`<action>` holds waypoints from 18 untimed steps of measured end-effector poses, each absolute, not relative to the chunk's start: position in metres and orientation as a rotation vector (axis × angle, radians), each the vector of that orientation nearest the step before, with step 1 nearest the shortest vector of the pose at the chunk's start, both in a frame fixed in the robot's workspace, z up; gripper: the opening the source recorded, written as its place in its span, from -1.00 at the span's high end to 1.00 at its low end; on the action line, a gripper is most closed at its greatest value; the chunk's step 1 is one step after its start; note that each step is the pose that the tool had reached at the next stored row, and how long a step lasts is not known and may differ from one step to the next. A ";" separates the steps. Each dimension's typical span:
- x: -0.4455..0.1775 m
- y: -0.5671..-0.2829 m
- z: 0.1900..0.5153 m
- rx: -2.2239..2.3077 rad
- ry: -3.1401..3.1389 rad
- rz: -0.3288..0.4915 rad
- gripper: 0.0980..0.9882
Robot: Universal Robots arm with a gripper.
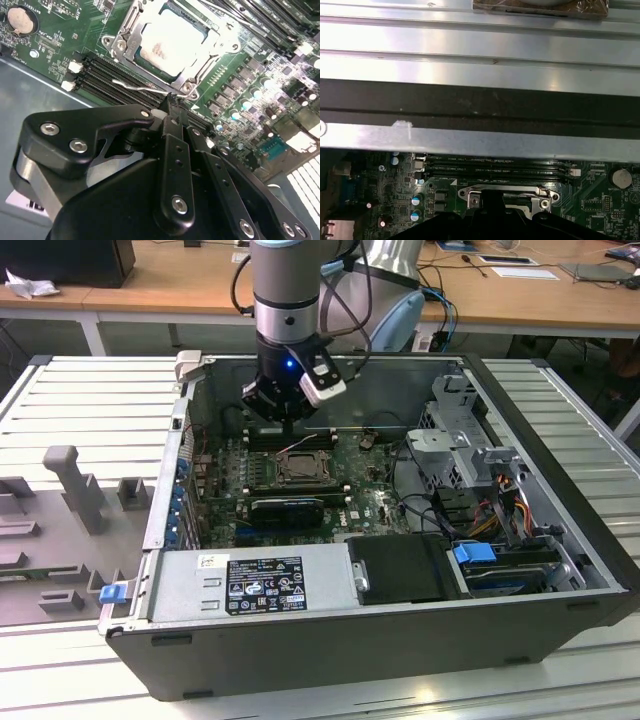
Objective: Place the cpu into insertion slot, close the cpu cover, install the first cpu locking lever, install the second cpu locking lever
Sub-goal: 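Install the first cpu locking lever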
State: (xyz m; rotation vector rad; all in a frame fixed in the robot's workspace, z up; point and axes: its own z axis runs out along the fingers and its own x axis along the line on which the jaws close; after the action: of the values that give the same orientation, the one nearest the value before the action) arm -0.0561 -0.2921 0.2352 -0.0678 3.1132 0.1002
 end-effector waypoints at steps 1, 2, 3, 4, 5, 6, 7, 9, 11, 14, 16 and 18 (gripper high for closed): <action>-0.055 -0.292 0.234 -0.068 3.113 0.101 0.98; -0.054 -0.292 0.234 -0.068 3.113 0.101 0.98; -0.053 -0.292 0.234 -0.068 3.113 0.101 0.98; -0.053 -0.292 0.234 -0.068 3.113 0.101 0.98; -0.053 -0.292 0.233 -0.068 3.113 0.101 0.98; -0.053 -0.292 0.233 -0.068 3.113 0.101 0.98; -0.053 -0.292 0.233 -0.068 3.113 0.101 0.98; -0.052 -0.292 0.233 -0.068 3.113 0.101 0.98; -0.051 -0.292 0.233 -0.068 3.113 0.101 0.98; -0.051 -0.292 0.233 -0.068 3.113 0.101 0.98; -0.050 -0.292 0.233 -0.068 3.113 0.103 0.98; -0.049 -0.292 0.232 -0.068 3.113 0.112 0.98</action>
State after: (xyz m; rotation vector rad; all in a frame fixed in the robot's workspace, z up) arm -0.0492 -0.2920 0.2320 -0.0676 3.1126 0.1125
